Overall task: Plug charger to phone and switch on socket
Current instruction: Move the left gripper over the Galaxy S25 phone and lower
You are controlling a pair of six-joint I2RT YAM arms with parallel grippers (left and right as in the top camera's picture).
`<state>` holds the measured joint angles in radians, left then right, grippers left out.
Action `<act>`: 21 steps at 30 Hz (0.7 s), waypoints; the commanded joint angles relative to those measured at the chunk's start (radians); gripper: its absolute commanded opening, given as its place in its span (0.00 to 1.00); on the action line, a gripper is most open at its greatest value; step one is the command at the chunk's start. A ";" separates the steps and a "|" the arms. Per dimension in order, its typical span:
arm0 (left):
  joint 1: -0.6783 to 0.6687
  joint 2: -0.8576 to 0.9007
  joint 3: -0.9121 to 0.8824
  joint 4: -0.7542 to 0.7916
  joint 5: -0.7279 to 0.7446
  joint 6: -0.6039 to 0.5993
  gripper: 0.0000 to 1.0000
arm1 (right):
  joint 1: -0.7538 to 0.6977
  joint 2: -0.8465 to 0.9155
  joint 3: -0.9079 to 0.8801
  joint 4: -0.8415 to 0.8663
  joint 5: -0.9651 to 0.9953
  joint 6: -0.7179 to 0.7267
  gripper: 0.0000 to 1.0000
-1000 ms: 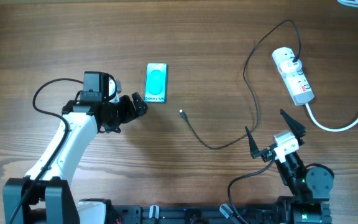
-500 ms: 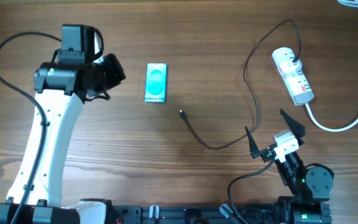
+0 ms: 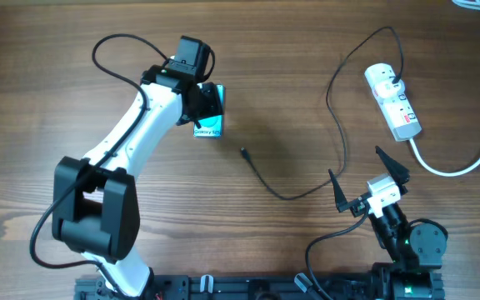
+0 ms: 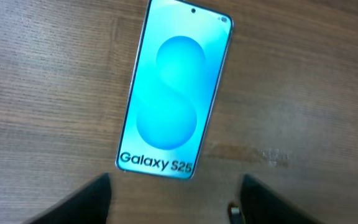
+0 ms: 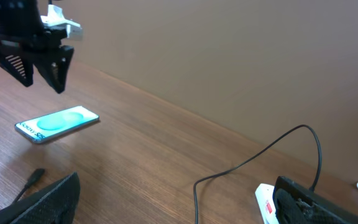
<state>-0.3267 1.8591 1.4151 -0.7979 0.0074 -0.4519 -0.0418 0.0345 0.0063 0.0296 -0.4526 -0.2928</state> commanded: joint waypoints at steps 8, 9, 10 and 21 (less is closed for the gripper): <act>-0.042 0.180 0.006 0.122 -0.110 0.096 1.00 | -0.001 -0.005 -0.001 0.003 -0.012 0.005 1.00; -0.042 0.194 0.006 0.122 -0.110 0.105 1.00 | -0.001 -0.005 -0.001 0.003 -0.012 0.005 1.00; -0.042 0.204 0.006 0.122 -0.110 0.105 1.00 | -0.001 -0.005 -0.001 0.003 -0.012 0.005 1.00; -0.042 0.218 0.006 0.144 -0.094 0.108 0.91 | -0.001 -0.005 -0.001 0.003 -0.012 0.005 1.00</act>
<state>-0.3649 2.0647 1.4147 -0.6819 -0.0586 -0.3527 -0.0418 0.0345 0.0063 0.0296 -0.4526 -0.2928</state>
